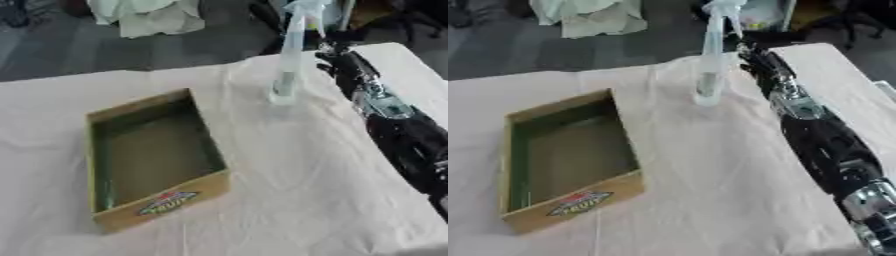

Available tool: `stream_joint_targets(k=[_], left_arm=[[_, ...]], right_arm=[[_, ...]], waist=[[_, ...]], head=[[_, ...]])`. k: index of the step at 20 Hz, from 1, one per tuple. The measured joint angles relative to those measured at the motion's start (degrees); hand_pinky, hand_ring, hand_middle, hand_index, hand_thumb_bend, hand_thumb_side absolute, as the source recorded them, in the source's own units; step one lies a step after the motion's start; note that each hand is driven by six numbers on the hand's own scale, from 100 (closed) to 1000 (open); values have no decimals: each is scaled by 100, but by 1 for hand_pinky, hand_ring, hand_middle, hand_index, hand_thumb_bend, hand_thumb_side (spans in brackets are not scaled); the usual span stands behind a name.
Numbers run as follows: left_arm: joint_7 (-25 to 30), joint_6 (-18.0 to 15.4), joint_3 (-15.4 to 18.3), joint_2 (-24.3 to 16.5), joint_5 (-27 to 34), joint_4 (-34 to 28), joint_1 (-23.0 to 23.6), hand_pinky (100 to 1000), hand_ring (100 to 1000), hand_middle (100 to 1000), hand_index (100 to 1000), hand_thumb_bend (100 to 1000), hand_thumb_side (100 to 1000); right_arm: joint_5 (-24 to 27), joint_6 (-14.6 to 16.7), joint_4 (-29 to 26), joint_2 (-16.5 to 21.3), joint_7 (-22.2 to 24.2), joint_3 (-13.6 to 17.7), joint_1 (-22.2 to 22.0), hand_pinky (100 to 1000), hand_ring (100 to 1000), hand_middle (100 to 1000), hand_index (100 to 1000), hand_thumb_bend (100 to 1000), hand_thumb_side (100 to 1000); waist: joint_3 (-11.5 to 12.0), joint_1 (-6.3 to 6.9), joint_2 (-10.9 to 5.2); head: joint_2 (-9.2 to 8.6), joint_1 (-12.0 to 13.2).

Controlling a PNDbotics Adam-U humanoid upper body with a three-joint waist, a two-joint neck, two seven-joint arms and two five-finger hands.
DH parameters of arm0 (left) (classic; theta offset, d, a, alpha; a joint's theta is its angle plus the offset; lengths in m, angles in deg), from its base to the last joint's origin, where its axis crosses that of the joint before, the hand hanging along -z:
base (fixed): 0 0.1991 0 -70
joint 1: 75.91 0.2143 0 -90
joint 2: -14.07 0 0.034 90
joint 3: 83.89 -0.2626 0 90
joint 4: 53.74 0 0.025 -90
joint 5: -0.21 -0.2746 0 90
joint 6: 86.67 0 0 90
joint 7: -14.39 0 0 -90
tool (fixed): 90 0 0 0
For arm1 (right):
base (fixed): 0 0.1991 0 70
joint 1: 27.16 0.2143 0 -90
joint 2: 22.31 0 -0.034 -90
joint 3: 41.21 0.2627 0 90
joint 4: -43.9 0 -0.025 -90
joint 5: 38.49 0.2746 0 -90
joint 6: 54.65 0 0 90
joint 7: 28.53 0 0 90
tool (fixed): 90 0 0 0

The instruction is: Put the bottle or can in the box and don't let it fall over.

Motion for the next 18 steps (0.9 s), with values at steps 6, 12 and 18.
stream_joint_targets(k=[6,12,18], left_arm=[[6,6,0,1,0,0,-14,1000,872,1000,793,100,889],[9,9,0,2,0,1,-27,1000,872,1000,794,100,891],[12,12,-1,46,0,2,-38,1000,872,1000,794,100,891]], right_arm=[[2,-27,-140,-36,27,-5,0,982,1000,1000,1000,100,609],[7,-42,-276,-68,46,-37,0,984,1000,1000,1000,100,605],[51,-70,-411,-113,96,-69,-1,986,1000,1000,1000,100,609]], waist=[[12,-3,1],[18,-5,5],[19,-8,6]], head=[[-3,-4],[-17,-4],[-24,-8]])
